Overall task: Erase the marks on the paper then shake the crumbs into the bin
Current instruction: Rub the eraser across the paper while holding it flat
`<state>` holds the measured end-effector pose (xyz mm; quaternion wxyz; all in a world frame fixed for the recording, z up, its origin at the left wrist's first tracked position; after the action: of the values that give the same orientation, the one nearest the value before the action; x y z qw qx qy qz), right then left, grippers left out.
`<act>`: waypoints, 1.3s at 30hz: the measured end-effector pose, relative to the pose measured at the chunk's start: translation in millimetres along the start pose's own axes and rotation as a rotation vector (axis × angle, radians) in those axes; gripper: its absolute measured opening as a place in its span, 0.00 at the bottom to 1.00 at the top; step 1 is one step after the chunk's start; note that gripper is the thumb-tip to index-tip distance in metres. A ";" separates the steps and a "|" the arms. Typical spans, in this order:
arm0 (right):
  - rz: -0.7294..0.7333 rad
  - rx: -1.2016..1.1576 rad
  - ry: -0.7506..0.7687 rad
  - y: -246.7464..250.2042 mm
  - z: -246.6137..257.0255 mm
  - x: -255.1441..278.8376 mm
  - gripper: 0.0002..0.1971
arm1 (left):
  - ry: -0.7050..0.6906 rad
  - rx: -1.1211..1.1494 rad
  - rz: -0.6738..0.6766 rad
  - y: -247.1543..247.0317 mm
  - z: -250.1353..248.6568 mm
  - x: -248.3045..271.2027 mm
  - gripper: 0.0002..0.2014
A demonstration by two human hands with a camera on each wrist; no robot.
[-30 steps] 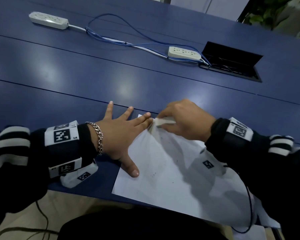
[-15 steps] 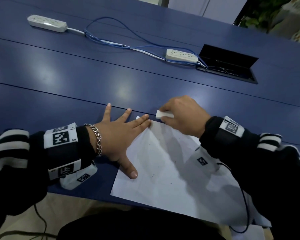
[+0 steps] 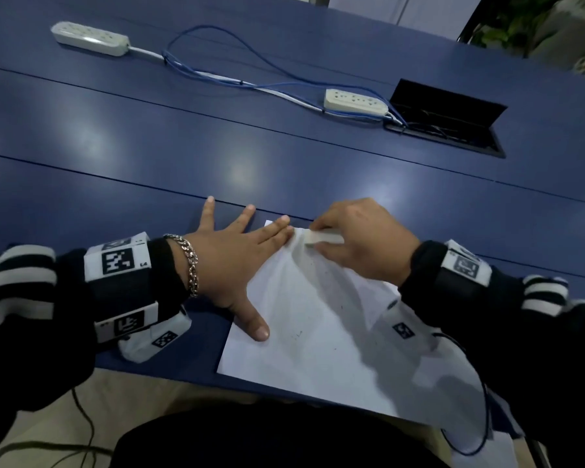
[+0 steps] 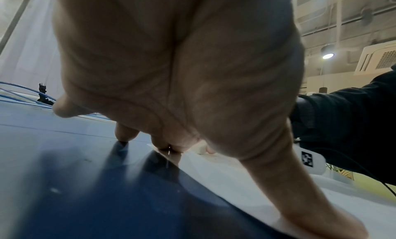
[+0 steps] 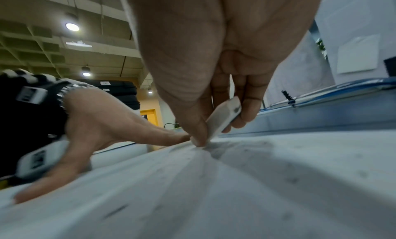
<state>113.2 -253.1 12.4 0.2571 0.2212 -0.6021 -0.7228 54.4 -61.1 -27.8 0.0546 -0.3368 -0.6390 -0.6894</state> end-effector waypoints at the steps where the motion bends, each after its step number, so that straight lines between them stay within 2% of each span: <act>1: -0.002 0.009 0.008 0.0 0.0 0.9 0.17 | 0.006 0.000 0.000 0.1 -0.3 0.1 0.81; 6: 0.090 -0.012 0.077 -7.3 15.6 21.2 0.18 | -0.003 0.006 -0.013 2.0 -2.1 1.0 0.81; 10: 0.066 -0.070 0.067 -3.2 10.4 19.3 0.17 | -0.046 0.074 -0.010 -0.2 -3.9 2.3 0.78; 16: 0.039 0.011 0.028 0.4 8.5 0.5 0.15 | -0.021 0.000 -0.026 0.2 -4.4 1.1 0.81; 21: 0.187 -0.019 0.181 -4.3 33.6 24.5 0.17 | -0.005 -0.001 -0.029 -1.4 -3.0 0.5 0.81; 25: 0.091 0.018 0.090 3.3 16.5 2.9 0.20 | 0.001 0.003 -0.023 0.6 -4.4 1.4 0.81; 27: 0.091 0.027 0.130 -0.4 26.6 12.0 0.17 | 0.008 -0.004 -0.020 1.2 -5.2 2.7 0.81; 30: 0.195 -0.012 0.263 -7.1 53.8 37.0 0.15 | 0.010 -0.011 -0.015 1.9 -6.7 3.6 0.81; 32: 0.210 0.002 0.221 -4.5 47.3 28.7 0.15 | 0.010 -0.010 -0.012 2.1 -6.7 3.5 0.81; 35: 0.114 0.025 0.110 -0.3 28.0 10.7 0.14 | 0.019 -0.002 -0.004 2.1 -7.1 3.4 0.81; 37: 0.083 0.024 0.140 -3.6 34.6 23.1 0.13 | 0.020 0.000 -0.004 2.2 -6.9 2.9 0.81; 39: 0.143 -0.013 0.215 -5.9 55.6 47.6 0.13 | 0.014 -0.015 -0.008 2.0 -6.2 2.3 0.82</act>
<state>40.9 -240.5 16.0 0.3725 0.2524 -0.5805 -0.6787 51.2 -66.4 -24.6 0.0539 -0.3298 -0.6346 -0.6968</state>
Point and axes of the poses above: each hand's wrist, its own x-axis away from the middle knuckle, its own y-axis out of the back of the hand, z = x × y, the point moved 4 cm from there along -x, towards the middle knuckle, and after that the axes turned 6 degrees about -z, right-handed, at the moved point
